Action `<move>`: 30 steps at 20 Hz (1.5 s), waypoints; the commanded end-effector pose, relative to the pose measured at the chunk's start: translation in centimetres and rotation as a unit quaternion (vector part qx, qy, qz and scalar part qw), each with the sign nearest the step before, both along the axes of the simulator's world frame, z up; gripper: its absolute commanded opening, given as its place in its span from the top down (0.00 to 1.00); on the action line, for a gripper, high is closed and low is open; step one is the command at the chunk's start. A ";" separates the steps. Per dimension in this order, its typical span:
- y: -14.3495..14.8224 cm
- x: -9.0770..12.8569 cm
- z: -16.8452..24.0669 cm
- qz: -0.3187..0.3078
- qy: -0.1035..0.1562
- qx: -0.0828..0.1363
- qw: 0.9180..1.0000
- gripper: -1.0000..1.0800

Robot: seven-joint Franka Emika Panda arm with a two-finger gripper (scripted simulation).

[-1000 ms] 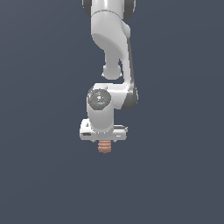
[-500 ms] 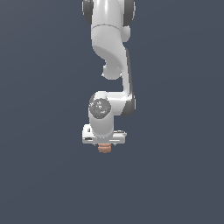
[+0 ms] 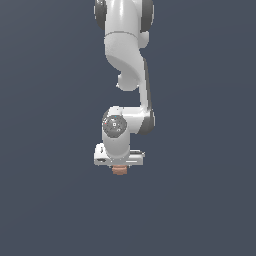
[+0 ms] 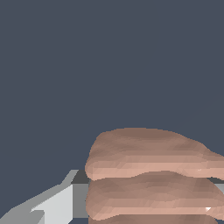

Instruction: Pick up the object and move it to a goal position.

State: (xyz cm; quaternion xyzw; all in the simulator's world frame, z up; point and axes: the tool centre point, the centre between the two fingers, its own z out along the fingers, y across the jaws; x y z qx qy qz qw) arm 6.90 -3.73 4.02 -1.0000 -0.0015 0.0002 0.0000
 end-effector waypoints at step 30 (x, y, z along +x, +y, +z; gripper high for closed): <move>-8.1 0.0 17.3 0.000 0.000 0.000 1.000 1.00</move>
